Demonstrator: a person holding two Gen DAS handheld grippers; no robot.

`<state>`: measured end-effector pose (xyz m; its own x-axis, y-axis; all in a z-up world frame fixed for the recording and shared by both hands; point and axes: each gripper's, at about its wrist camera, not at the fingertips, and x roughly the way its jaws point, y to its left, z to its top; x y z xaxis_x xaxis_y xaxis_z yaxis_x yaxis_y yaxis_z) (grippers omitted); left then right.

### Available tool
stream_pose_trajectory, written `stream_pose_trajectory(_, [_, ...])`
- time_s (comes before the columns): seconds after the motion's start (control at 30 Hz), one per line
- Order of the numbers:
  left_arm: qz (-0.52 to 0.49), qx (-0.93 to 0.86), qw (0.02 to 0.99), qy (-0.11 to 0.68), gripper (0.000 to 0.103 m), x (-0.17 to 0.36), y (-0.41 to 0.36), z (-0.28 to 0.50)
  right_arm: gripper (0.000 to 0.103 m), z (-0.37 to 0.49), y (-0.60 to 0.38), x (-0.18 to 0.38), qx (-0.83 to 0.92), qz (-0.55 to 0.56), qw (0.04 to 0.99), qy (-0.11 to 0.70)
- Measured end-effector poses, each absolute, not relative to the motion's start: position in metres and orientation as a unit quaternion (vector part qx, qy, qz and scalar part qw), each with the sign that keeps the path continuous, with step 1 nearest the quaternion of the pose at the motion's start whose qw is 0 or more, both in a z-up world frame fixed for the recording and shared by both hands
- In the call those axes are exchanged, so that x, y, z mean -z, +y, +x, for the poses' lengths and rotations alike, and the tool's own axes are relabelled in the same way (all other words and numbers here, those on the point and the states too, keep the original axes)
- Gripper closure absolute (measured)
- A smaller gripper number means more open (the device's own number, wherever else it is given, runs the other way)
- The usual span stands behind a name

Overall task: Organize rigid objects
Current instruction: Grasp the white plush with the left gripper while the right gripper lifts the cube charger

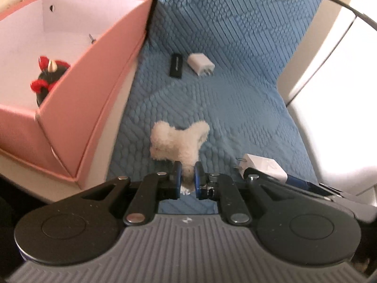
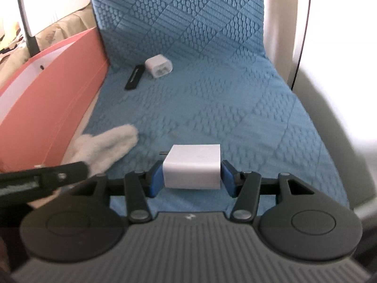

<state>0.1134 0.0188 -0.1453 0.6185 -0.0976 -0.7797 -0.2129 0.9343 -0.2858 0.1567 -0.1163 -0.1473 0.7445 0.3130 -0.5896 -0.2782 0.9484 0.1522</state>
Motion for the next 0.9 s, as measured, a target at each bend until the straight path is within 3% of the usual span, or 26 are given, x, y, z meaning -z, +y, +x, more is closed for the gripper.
stream_pose_trajectory(0.33, [-0.181, -0.022, 0.871, 0.456, 0.089, 0.153, 0.020, 0.114, 0.047, 0.139, -0.117, 0.155, -0.154, 0.015, 0.928, 0.339])
stream_pose_trajectory(0.5, [-0.181, -0.030, 0.869, 0.460, 0.074, 0.154, 0.023, 0.119, 0.045, 0.142, -0.124, 0.158, -0.161, 0.030, 0.925, 0.342])
stream_pose_trajectory(0.57, [-0.174, -0.039, 0.870, 0.460, 0.060, 0.155, 0.023, 0.121, 0.045, 0.144, -0.126, 0.158, -0.164, 0.035, 0.925, 0.340])
stream_pose_trajectory(0.9, [-0.151, -0.051, 0.874, 0.459, 0.048, 0.160, 0.026, 0.134, 0.046, 0.157, -0.121, 0.160, -0.169, 0.025, 0.926, 0.337])
